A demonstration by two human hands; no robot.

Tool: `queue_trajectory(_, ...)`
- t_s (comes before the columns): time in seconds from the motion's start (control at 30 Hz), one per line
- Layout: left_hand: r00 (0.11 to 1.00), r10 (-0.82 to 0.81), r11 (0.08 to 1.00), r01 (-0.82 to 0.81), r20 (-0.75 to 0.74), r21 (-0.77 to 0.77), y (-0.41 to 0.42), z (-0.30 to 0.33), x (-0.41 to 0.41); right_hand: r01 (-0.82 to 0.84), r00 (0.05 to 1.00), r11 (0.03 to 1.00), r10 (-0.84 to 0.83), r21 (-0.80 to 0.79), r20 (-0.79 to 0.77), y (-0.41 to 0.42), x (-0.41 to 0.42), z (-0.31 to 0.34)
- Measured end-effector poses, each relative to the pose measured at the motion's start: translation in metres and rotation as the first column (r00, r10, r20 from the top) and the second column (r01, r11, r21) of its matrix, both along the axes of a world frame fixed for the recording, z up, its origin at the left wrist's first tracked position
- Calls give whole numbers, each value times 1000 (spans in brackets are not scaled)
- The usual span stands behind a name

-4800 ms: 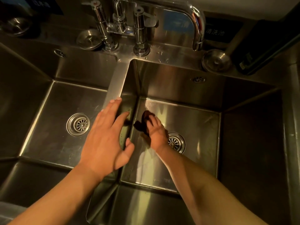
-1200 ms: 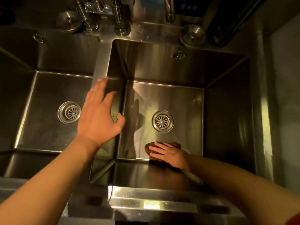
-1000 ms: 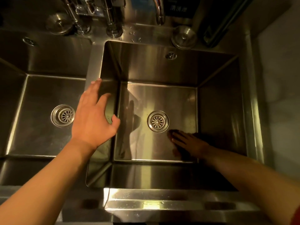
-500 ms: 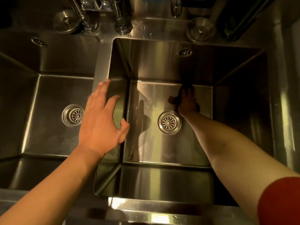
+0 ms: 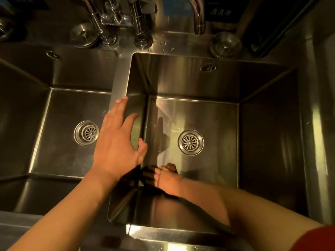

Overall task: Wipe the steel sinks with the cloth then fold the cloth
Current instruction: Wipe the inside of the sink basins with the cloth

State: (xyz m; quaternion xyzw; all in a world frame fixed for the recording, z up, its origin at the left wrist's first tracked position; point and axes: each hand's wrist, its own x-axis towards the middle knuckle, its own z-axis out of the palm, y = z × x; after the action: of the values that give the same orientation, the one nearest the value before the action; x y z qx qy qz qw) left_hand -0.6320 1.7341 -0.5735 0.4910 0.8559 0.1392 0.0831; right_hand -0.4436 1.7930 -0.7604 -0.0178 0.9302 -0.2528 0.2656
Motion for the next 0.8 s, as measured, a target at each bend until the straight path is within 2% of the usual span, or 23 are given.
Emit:
queue_trajectory(0.07,1000,1,1000,-1,-8,-3,0,-1,-1,-180,983,984,180,-6,-40,3,31,-13)
queue_trajectory(0.17,1000,-9,1000,9,-19,-1,0,-2,-2,-218,967,974,209,-55,-144,46,57,-14)
queue_trajectory(0.37,999,-32,999,32,-13,2,-1,-2,-2,-69,996,996,65,65,58,112,132,-14)
queue_trajectory(0.47,1000,-17,1000,17,0,7,0,0,-1,192,977,975,-201,111,73,144,159,-9)
queue_trajectory(0.6,1000,-1,1000,1,8,15,1,0,0,440,861,846,-493,302,124,165,153,-5)
queue_trajectory(0.7,1000,0,1000,0,8,13,1,0,0,690,657,628,-752,360,52,175,118,-1)
queue_trajectory(0.8,1000,0,1000,0,18,6,2,2,0,808,432,401,-901,431,29,187,73,10)
